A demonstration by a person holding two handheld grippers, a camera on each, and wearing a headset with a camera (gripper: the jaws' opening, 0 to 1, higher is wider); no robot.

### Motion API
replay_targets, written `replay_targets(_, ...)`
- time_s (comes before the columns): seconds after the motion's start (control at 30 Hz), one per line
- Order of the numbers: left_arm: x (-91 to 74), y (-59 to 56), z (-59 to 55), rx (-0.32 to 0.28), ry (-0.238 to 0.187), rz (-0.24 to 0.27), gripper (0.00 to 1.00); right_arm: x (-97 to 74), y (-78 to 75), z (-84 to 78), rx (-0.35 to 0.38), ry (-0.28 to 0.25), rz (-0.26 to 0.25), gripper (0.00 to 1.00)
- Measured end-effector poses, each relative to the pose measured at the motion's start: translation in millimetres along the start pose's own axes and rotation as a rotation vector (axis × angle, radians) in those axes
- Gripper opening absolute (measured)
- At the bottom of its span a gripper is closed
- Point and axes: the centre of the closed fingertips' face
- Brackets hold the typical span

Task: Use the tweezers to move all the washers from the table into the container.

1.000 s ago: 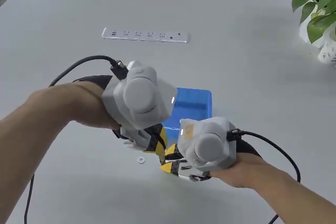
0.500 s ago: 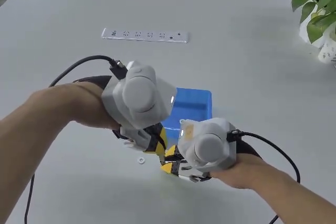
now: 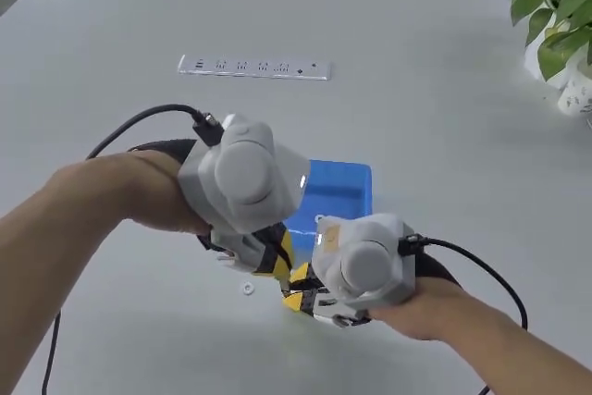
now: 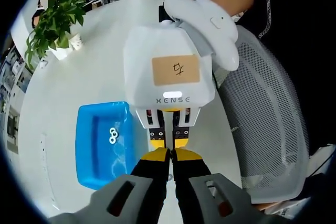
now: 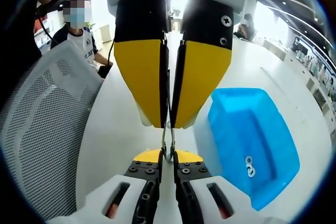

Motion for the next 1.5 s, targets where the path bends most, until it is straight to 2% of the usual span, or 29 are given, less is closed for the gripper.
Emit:
replay_targets(0.53, -14.9, 1.2, 8.1, 0.004, -0.006, 0.014, 0.06, -11.2, -1.8, 11.8, -0.018, -0.007, -0.016, 0.1)
replay_targets(1.2, -55.5, 5.2, 28.5, 0.022, -0.02, 0.045, 0.06, -38.7, -11.2, 45.8, -0.046, -0.043, -0.047, 0.1)
replay_targets(1.5, -71.6, 17.9, 37.3, 0.041, -0.028, 0.065, 0.06, -52.2, -26.2, 57.1, -0.061, -0.054, -0.07, 0.1)
Point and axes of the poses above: the centre of the closed fingertips' face, and the gripper's own axes: x roughly forward along the fingers, y roughly to its left, z roughly out of its top, and after that the axes turned 2 degrees about x, right-handed
